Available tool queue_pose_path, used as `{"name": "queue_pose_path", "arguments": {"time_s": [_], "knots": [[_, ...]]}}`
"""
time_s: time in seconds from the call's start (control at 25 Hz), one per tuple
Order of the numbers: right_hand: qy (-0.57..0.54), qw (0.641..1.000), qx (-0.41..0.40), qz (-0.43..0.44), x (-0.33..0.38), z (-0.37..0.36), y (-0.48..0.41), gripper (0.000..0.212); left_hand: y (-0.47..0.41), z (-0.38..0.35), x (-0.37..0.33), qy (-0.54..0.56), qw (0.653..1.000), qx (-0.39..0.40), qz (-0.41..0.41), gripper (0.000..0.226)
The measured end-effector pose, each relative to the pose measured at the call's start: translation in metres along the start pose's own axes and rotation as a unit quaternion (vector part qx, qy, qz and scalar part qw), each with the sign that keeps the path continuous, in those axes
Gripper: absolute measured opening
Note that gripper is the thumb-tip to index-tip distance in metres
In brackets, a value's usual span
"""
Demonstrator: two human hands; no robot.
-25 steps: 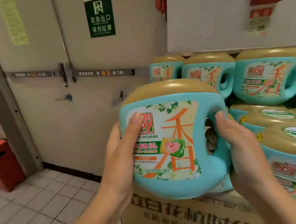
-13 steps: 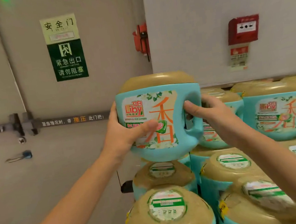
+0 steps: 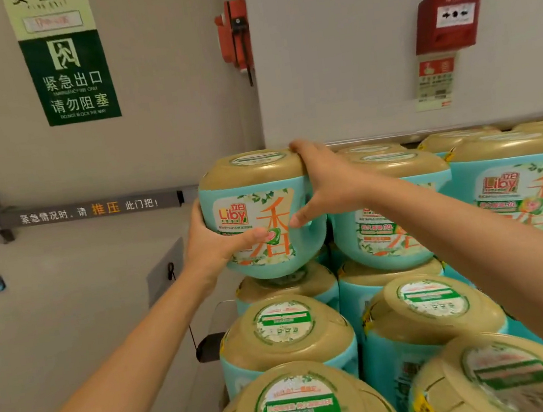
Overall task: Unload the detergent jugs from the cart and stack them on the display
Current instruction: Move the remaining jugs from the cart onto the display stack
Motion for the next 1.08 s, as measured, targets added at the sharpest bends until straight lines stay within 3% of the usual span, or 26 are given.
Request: {"name": "queue_pose_path", "arguments": {"time_s": [0.16, 0.4, 0.6, 0.72, 0.96, 1.08], "knots": [[0.107, 0.994, 0.021, -0.029, -0.007, -0.009, -0.013, 0.106, -0.001, -0.004, 0.021, -0.004, 1.0, 0.011, 0.02, 0.108], [0.15, 0.988, 0.025, -0.012, -0.016, -0.005, -0.006, 0.097, -0.006, -0.005, 0.03, -0.009, 0.999, 0.031, 0.034, 0.107], [0.145, 0.979, -0.142, -0.023, -0.053, 0.036, 0.031, 0.066, -0.008, -0.005, 0.034, -0.005, 0.999, 0.042, 0.032, 0.091], [0.16, 0.972, -0.149, -0.087, -0.079, 0.033, 0.057, 0.064, -0.008, -0.007, 0.036, -0.006, 0.998, 0.049, 0.038, 0.098], [0.143, 0.968, -0.192, -0.075, -0.087, 0.035, 0.061, 0.068, -0.007, -0.01, 0.034, -0.025, 0.998, 0.054, 0.023, 0.103], [0.126, 0.968, -0.204, -0.075, -0.089, 0.031, 0.061, 0.07, -0.007, -0.01, 0.033, -0.038, 0.996, 0.079, 0.021, 0.115]]}}
Point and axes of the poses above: each hand's wrist, its own y-axis away from the middle knuckle, its own z-axis out of the back of the hand, x = y × z, the point moved 2 cm from there along -y, towards the middle knuckle, and after that the axes turned 5 degrees about x, right-handed, at the moved point
